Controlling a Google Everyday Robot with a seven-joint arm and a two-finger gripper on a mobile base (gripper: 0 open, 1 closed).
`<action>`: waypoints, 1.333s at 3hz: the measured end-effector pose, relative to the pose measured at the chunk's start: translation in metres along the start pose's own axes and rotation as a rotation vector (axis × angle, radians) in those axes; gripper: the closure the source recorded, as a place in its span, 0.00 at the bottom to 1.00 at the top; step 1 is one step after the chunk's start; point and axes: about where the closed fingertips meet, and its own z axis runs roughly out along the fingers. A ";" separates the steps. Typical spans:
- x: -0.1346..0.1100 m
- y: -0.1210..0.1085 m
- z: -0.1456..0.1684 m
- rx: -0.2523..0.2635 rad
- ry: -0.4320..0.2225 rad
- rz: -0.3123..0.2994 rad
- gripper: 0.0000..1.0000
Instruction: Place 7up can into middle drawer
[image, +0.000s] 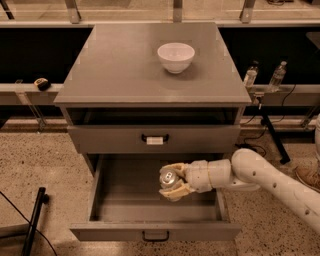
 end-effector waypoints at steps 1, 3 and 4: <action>0.033 -0.017 0.020 0.107 -0.144 0.026 1.00; 0.065 -0.042 0.083 0.161 -0.160 0.068 1.00; 0.055 -0.055 0.114 0.118 -0.212 0.023 1.00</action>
Offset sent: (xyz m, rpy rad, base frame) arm 0.0659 0.0407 -0.0936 0.2464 -0.0446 -0.2222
